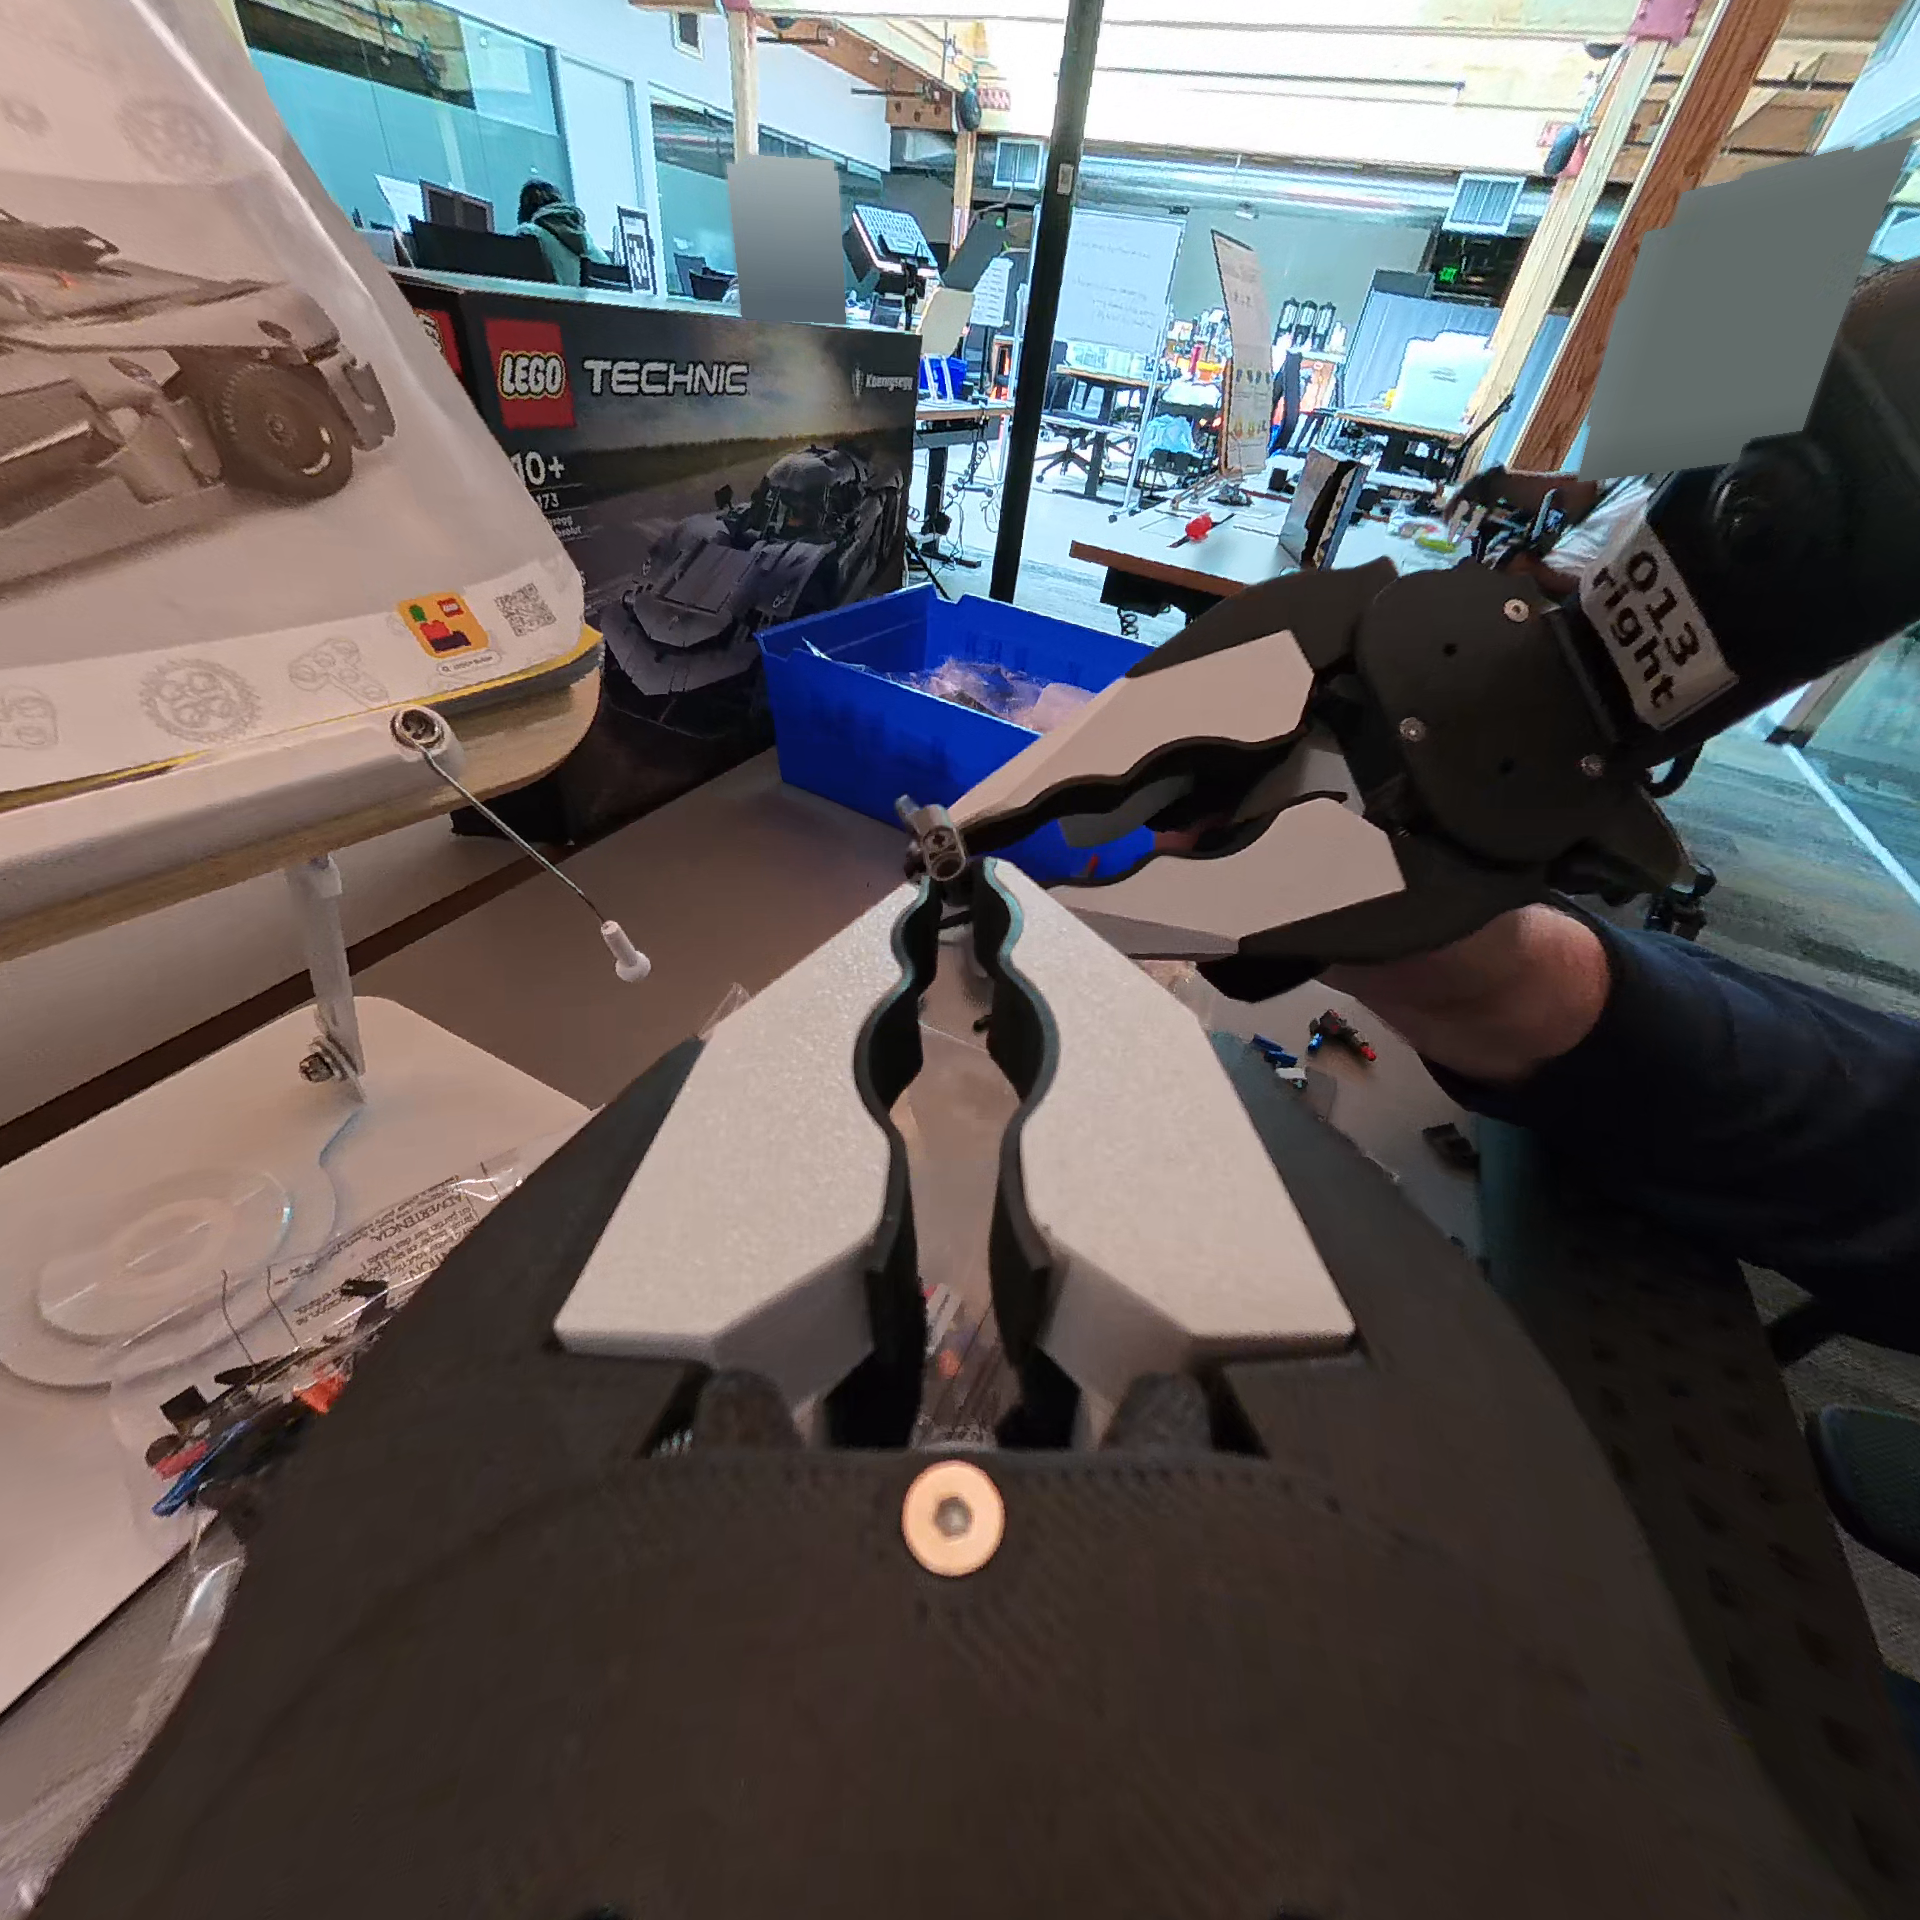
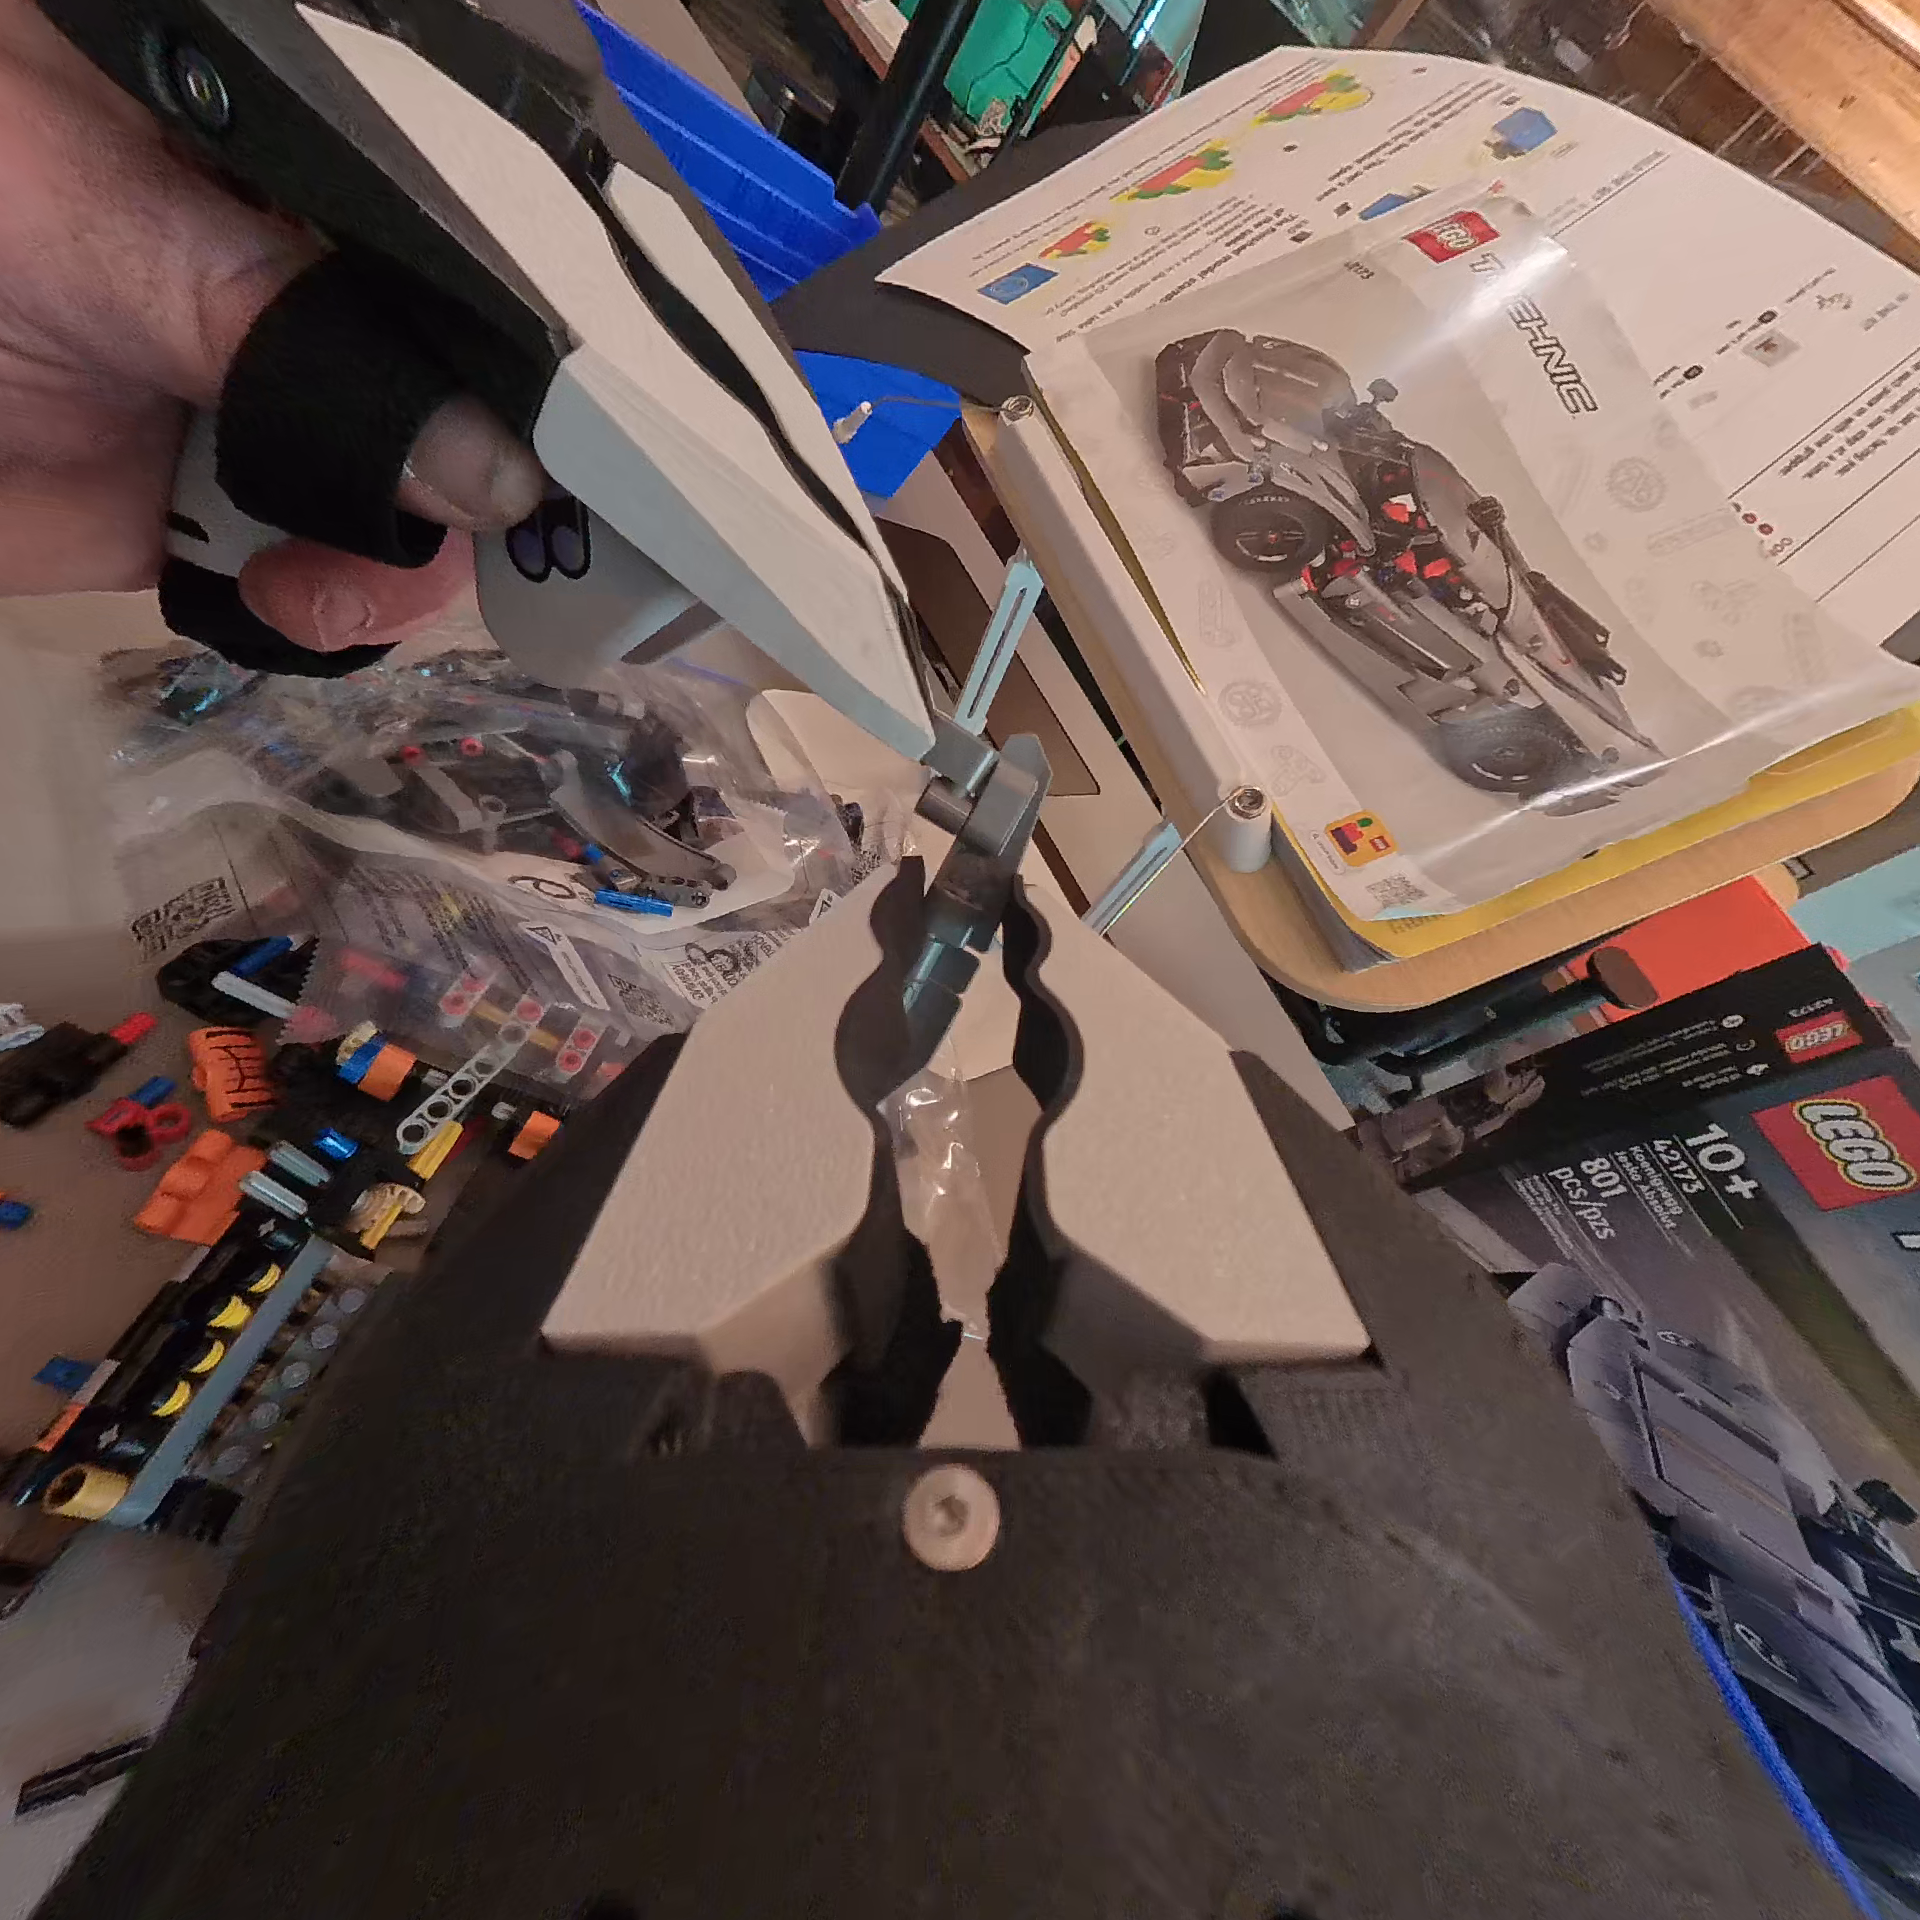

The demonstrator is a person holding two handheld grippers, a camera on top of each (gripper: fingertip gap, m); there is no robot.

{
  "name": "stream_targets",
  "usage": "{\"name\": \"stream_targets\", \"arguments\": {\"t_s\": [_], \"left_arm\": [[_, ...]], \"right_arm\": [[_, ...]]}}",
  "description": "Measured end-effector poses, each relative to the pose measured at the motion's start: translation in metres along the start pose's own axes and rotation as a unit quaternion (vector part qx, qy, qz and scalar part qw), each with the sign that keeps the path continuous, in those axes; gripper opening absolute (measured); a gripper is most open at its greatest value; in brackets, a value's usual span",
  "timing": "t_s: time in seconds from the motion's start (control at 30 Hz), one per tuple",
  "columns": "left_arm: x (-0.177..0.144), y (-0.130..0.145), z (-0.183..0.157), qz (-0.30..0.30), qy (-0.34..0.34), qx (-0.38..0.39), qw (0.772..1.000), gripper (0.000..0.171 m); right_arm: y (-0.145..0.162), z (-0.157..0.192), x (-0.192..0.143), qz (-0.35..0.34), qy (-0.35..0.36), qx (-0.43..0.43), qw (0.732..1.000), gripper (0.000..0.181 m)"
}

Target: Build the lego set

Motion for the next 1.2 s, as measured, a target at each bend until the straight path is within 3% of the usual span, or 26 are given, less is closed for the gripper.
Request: {"name": "stream_targets", "arguments": {"t_s": [0.27, 0.5, 0.83, 1.2], "left_arm": [[0.008, 0.009, -0.003, 0.032, 0.063, -0.028, 0.997, 0.009], [0.003, 0.007, 0.003, 0.032, 0.03, -0.024, 0.999, 0.004], [-0.005, 0.0, 0.004, -0.013, 0.039, -0.053, 0.998, 0.003], [-0.004, 0.0, -0.002, 0.004, 0.047, -0.031, 0.998, 0.004]], "right_arm": [[0.005, 0.004, 0.002, 0.009, 0.006, -0.024, 1.0, 0.012], [0.004, 0.004, 0.002, 0.005, 0.009, -0.021, 1.0, 0.012], [-0.004, 0.001, -0.006, -0.029, -0.015, 0.02, 0.999, 0.012], [0.0, -0.004, -0.008, -0.044, -0.054, 0.068, 0.995, 0.011]]}}
Point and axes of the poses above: each gripper's, where its closed fingertips meet, x out along the fingers, y out of its underside, z = x × y across the jaws, the point moved 6 cm from there along -x, back along the fingers, and after that the axes turned 7 degrees about y, right-handed, at the moved point
